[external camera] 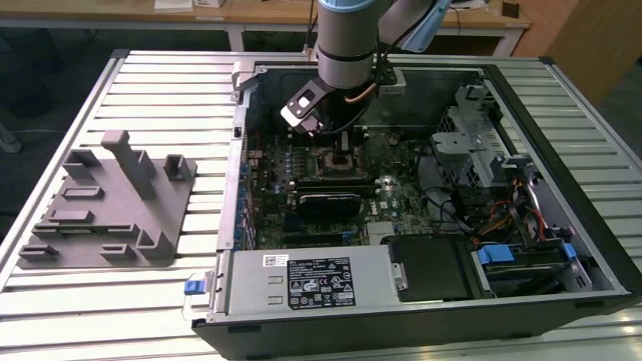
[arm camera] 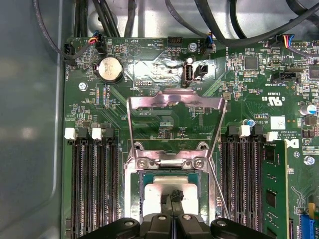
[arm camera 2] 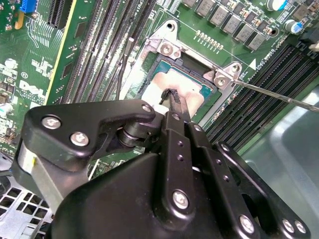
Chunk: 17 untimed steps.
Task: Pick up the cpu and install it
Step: 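Place the cpu into insertion slot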
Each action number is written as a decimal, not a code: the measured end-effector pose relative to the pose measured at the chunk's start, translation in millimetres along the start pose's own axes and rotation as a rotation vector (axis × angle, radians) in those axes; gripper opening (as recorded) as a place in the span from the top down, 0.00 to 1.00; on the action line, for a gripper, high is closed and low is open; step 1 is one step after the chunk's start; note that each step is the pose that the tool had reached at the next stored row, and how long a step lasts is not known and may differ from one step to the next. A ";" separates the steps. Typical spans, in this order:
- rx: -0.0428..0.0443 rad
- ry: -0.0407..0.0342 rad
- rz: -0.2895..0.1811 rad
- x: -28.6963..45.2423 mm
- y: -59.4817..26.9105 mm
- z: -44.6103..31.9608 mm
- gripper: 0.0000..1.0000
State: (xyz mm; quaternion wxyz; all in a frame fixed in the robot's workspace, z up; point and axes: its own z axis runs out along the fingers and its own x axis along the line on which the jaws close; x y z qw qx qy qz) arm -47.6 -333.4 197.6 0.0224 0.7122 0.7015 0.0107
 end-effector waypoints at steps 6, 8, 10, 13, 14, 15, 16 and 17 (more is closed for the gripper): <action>0.0000 0.0002 0.000 0.1 0.0 0.4 0.89; -0.0001 0.0001 0.000 0.0 0.0 0.4 0.89; -0.0002 0.0003 0.000 0.1 0.0 0.4 0.89; -0.0010 0.0013 0.000 0.2 0.2 -0.7 0.89; -0.0012 0.0019 0.000 0.3 0.3 -1.4 0.89; -0.0005 0.0008 0.000 0.2 0.3 -2.6 0.89; -0.0001 0.0003 0.000 0.0 0.2 -3.9 0.89; -0.0003 0.0005 0.000 0.0 0.3 -5.0 0.89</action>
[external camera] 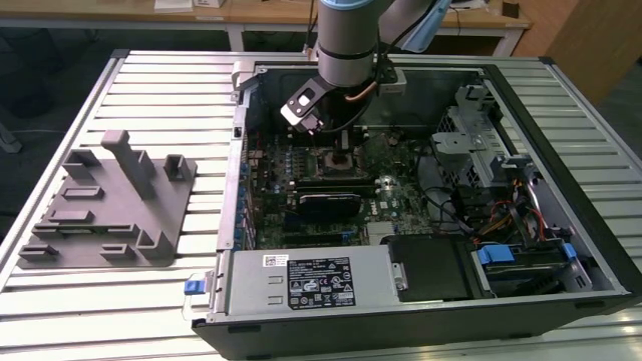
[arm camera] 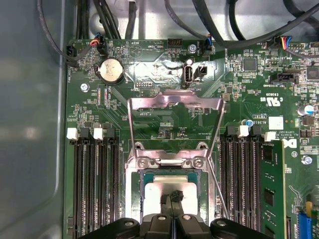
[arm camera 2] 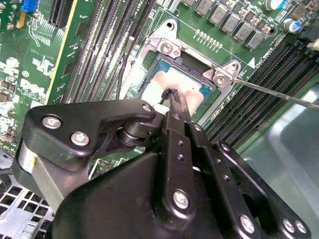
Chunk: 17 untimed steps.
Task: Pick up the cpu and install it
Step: 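Place the cpu into insertion slot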
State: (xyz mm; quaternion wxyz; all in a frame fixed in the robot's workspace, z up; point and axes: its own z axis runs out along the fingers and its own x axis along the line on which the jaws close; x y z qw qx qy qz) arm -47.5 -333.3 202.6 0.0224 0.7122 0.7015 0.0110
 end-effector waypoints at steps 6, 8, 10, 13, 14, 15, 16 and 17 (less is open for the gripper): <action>0.0000 -0.0002 0.000 -0.2 0.4 -9.3 0.89; 0.0000 -0.0003 0.000 -0.3 0.6 -13.1 0.89; -0.0001 -0.0002 0.000 -0.3 0.8 -17.0 0.89; -0.0003 -0.0003 0.000 -0.4 1.1 -22.7 0.89; -0.0004 -0.0001 0.000 -0.4 1.2 -24.4 0.89; -0.0005 -0.0002 0.000 -0.4 1.2 -26.2 0.89; -0.0006 -0.0002 0.000 -0.3 1.3 -28.2 0.89; -0.0008 -0.0002 0.000 -0.4 1.4 -29.9 0.89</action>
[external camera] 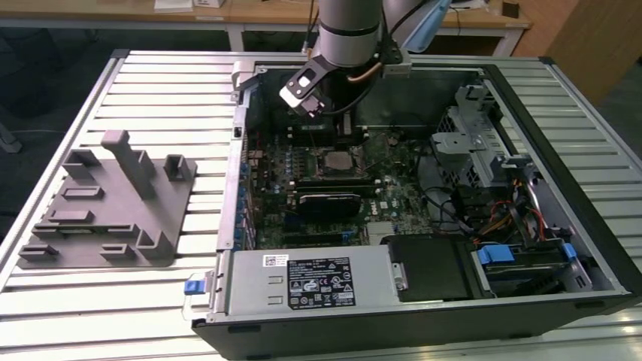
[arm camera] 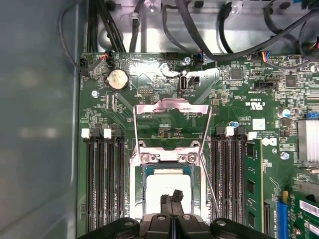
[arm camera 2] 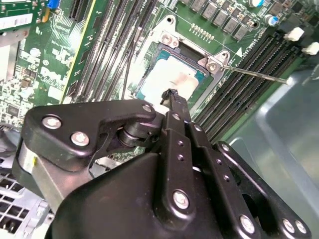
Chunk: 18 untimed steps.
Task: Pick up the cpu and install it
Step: 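Place the cpu into insertion slot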
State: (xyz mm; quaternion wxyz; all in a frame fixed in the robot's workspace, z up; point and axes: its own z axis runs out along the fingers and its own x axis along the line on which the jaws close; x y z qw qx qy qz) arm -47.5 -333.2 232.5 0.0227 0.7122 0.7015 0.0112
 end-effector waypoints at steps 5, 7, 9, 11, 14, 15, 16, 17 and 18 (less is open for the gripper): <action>-0.0004 0.0002 0.000 0.0 0.3 -5.5 0.89; -0.0002 -0.0001 0.000 -0.1 0.3 -6.1 0.89; -0.0002 -0.0001 0.000 -0.1 0.3 -7.5 0.89; -0.0003 0.0000 0.000 -0.1 0.5 -10.3 0.89; -0.0003 0.0000 0.000 -0.2 0.7 -14.5 0.89; -0.0003 0.0001 0.000 -0.2 0.7 -14.8 0.89; -0.0003 0.0001 0.000 -0.2 0.7 -14.8 0.89; -0.0004 0.0002 0.000 -0.2 0.7 -14.7 0.89; -0.0004 0.0002 0.000 -0.2 0.7 -14.8 0.89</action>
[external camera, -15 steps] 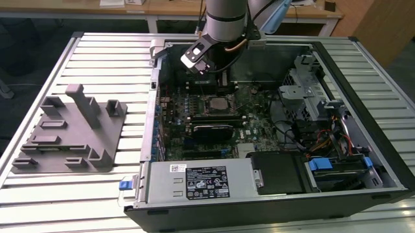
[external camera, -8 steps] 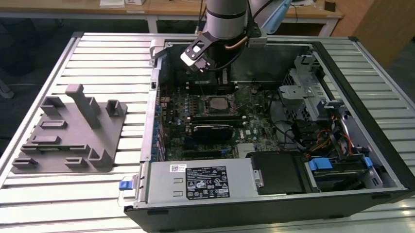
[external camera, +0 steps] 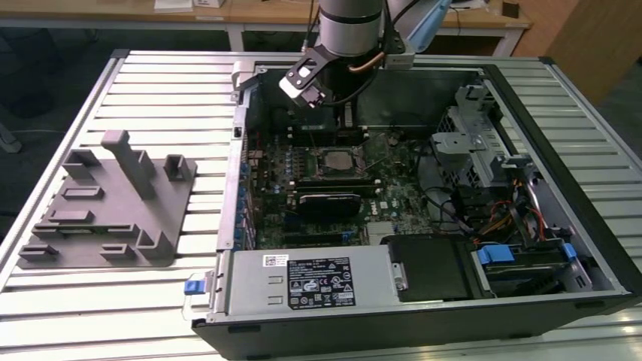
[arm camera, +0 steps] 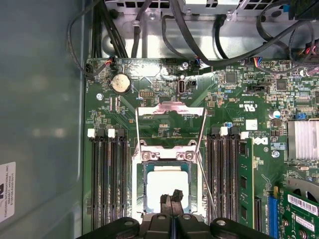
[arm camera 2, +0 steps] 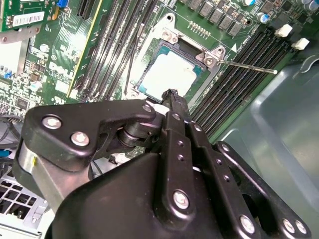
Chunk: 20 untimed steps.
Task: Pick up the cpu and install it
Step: 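Place the cpu into insertion slot, then close the cpu cover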
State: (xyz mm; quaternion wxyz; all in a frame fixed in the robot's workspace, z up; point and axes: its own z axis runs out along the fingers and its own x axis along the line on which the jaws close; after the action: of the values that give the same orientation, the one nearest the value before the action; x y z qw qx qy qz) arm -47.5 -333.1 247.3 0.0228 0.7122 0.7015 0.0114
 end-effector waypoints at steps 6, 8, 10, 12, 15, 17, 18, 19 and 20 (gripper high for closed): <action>0.0001 0.0005 0.000 0.0 0.0 -0.1 0.89; 0.0001 0.0005 0.000 0.0 0.0 -0.1 0.89; 0.0001 0.0005 0.000 0.0 0.0 -0.1 0.89; 0.0003 0.0002 0.000 -0.1 0.0 -0.9 0.89; 0.0001 0.0005 0.000 -0.1 0.2 -4.0 0.89; 0.0001 0.0004 0.000 -0.2 0.3 -7.0 0.89; 0.0001 0.0004 0.000 -0.2 0.4 -8.1 0.89; 0.0001 0.0004 0.000 -0.2 0.5 -9.5 0.89; 0.0001 0.0005 0.000 -0.2 0.5 -11.0 0.89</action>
State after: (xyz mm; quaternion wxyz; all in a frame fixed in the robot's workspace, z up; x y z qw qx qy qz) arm -47.5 -333.2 258.3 0.0226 0.7122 0.7015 0.0115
